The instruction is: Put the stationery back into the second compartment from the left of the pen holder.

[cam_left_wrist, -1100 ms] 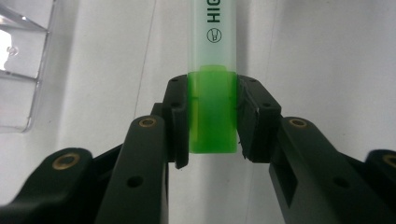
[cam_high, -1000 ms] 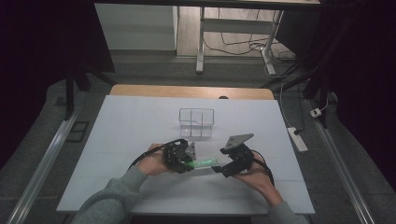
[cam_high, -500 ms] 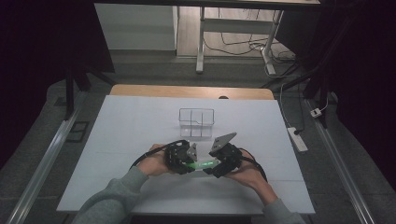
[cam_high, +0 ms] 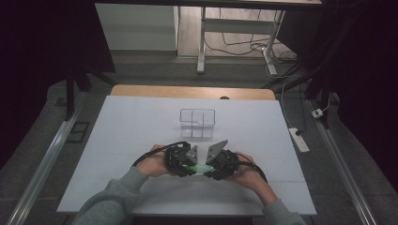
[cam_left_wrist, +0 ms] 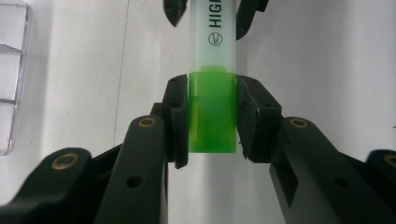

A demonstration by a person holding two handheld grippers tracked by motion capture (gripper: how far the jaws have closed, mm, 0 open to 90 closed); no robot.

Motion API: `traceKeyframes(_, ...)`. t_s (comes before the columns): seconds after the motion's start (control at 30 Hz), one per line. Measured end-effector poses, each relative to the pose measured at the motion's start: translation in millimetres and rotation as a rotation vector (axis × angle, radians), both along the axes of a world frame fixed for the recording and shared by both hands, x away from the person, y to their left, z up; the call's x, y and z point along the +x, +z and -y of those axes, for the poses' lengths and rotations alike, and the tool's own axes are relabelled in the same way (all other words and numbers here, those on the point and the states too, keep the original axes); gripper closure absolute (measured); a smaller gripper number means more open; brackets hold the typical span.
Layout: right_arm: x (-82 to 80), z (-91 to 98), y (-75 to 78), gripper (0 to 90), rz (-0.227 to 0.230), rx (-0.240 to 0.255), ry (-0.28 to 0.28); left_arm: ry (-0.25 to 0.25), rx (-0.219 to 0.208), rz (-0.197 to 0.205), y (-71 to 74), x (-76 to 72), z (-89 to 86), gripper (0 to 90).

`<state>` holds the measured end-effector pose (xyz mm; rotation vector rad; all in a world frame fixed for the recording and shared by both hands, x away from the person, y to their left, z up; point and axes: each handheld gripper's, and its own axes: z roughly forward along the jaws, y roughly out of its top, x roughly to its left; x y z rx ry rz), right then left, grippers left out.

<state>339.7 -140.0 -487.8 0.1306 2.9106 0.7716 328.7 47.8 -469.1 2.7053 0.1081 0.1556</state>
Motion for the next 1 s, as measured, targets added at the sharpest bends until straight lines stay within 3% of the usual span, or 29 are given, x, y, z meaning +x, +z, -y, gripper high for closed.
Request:
traceKeyframes(0.1,-2.6,-0.6,-1.0,62.8,0.01,-0.002,0.029,0.005,-0.017,0.01,0.6,0.7,-2.4,64.4)
traceKeyframes(0.2,-2.5,0.8,0.4,64.8,0.008,0.012,0.027,0.044,-0.036,0.019,0.4,3.7,-5.5,60.6)
traceKeyframes(0.27,-1.5,3.3,1.1,65.0,0.018,0.016,0.012,0.086,-0.058,0.021,-0.2,6.6,-8.5,52.7)
traceKeyframes(0.43,2.4,11.4,3.1,65.0,0.028,0.062,-0.024,0.188,-0.167,-0.016,0.2,13.9,-20.8,38.6)
traceKeyframes(0.57,4.1,16.7,6.0,65.0,0.049,0.099,-0.056,0.243,-0.229,-0.027,-1.4,18.3,-30.6,35.6)
traceKeyframes(0.87,7.7,28.8,13.3,65.0,0.089,0.2,-0.13,0.306,-0.36,-0.036,-1.8,20.0,-44.9,31.6)
traceKeyframes(1.0,9.9,32.7,14.1,65.0,0.084,0.23,-0.159,0.333,-0.423,-0.048,-2.4,20.2,-48.7,30.4)
